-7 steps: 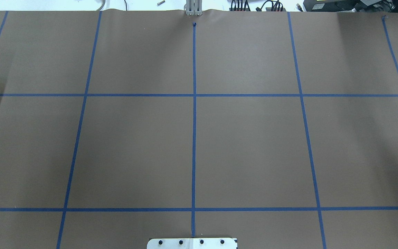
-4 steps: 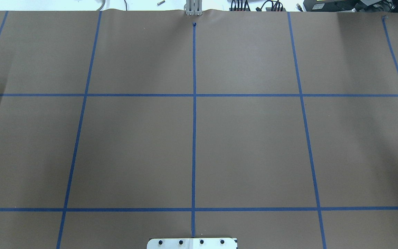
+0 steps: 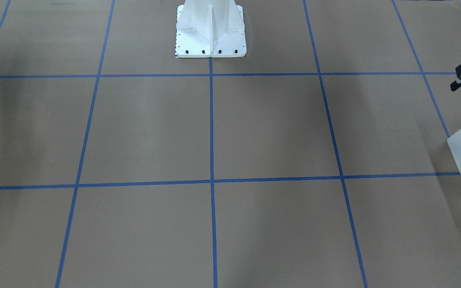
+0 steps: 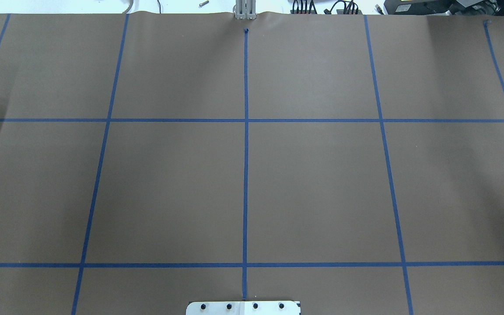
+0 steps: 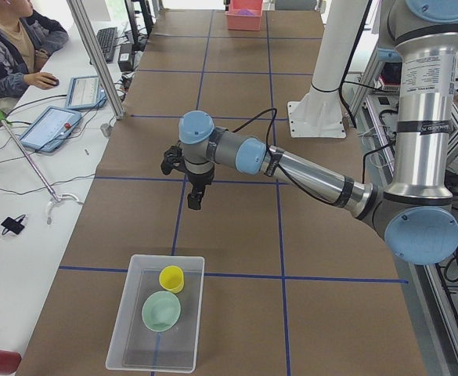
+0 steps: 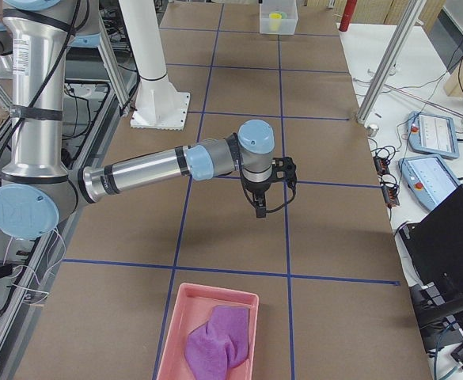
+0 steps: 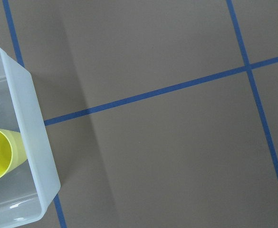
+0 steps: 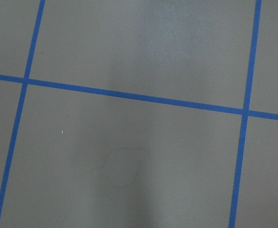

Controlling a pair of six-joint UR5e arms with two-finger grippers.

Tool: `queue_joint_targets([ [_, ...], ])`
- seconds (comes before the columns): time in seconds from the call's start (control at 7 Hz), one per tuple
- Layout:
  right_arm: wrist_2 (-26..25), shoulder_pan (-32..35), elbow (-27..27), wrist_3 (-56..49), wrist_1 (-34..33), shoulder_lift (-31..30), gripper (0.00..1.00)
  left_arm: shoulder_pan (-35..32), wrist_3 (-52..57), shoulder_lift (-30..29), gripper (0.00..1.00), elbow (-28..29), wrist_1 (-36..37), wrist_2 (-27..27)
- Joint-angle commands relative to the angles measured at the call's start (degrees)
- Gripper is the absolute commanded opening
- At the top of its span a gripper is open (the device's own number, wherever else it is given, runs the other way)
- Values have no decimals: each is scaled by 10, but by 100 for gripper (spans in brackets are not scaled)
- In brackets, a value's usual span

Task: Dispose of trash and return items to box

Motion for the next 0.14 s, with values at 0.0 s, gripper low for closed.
queue_joint_targets([
  [0.0, -1, 1, 5, 0, 0, -7, 100, 2, 1, 3, 98, 1, -4, 2],
])
